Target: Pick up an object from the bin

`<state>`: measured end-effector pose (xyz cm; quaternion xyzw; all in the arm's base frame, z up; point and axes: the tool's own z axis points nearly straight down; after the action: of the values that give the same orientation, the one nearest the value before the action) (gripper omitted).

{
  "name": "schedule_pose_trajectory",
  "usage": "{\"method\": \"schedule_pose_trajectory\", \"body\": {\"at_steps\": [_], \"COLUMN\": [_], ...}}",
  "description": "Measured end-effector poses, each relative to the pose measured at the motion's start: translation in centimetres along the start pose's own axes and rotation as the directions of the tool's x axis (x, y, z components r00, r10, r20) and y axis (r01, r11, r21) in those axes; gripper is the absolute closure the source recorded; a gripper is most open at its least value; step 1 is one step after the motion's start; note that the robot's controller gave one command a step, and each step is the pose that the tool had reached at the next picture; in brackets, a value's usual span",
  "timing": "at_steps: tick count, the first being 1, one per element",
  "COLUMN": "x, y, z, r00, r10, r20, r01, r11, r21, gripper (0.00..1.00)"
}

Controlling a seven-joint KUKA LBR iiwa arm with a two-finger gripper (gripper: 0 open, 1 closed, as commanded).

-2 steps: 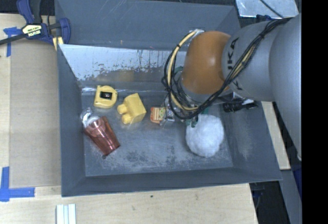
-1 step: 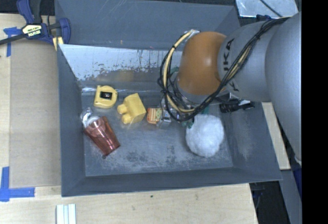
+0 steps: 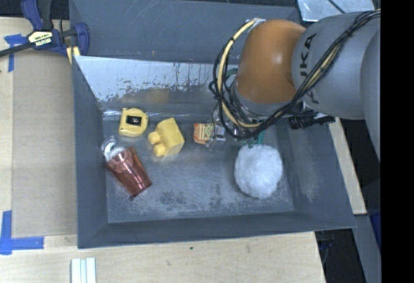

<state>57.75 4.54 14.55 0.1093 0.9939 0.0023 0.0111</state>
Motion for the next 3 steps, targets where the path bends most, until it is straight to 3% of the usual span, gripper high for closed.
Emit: {"method": "schedule_pose_trajectory", "body": {"at_steps": [1, 2, 3], "x": [-0.1, 0.7, 1.2], "y": [0.1, 3.1, 0.9], "z": [0.1, -1.3, -4.5], "r00": [1.0, 0.995, 1.0], "r10": [0.001, -0.097, -0.008], "r20": [0.003, 0.006, 0.008], "r01": [-0.001, 0.097, 0.008], "r11": [1.0, 0.995, 1.0], "r21": [0.0, 0.0, -0.001], "gripper": [1.0, 1.0, 1.0]}}
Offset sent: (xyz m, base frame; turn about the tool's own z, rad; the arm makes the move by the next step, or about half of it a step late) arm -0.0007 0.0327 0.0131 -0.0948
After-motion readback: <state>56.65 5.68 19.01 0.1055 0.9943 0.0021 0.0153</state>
